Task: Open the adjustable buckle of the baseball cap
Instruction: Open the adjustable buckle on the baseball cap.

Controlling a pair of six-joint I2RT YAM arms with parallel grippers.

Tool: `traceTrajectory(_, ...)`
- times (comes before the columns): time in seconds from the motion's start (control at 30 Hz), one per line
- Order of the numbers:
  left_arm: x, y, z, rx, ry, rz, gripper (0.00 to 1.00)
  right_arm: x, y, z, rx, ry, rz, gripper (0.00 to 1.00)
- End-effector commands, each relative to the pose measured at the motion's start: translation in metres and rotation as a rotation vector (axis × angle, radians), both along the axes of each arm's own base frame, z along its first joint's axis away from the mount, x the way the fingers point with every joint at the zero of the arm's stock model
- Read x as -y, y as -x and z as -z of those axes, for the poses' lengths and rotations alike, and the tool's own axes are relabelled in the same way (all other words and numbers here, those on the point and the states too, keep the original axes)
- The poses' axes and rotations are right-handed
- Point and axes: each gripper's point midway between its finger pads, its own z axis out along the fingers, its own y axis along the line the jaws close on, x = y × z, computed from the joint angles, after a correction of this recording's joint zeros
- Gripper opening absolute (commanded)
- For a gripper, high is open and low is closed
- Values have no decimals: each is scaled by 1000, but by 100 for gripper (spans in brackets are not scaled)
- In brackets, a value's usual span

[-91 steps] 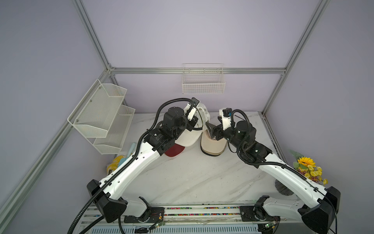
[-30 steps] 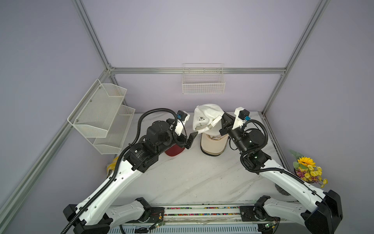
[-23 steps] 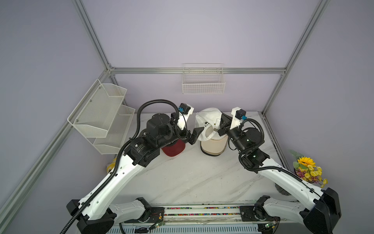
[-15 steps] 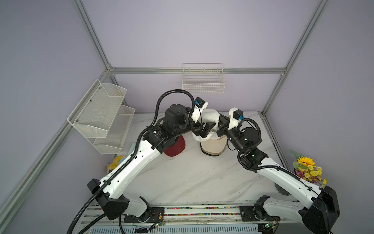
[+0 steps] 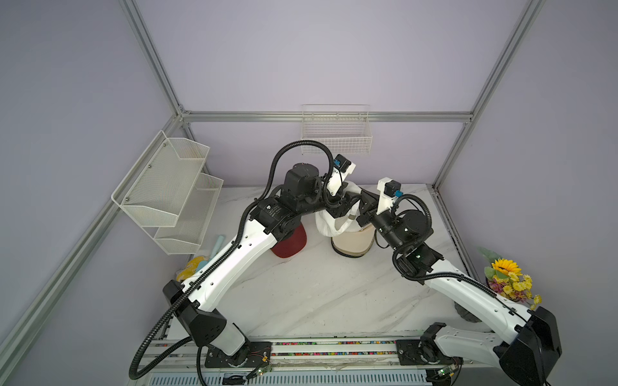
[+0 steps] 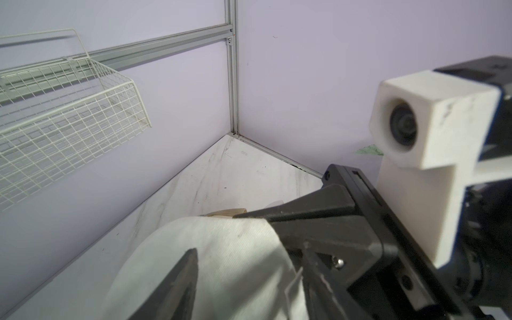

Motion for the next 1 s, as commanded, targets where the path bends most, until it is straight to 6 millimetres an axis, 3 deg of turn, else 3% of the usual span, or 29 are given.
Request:
traceTrajectory(0.0,-2,15,-35,56,67,37,47,1,1,-20,32,-27,-2,0)
traceTrajectory(0.1,-1,19,-34,46,65,59,42,2,0,-21,31,-27,5,0)
traceTrajectory(0.37,-2,30,-37,40,72,97,46,2,-3,-20,25,-20,14,0)
traceTrajectory(0.97,8,28,-11,-21,21,133,42,5,2,-31,42,-36,12,0)
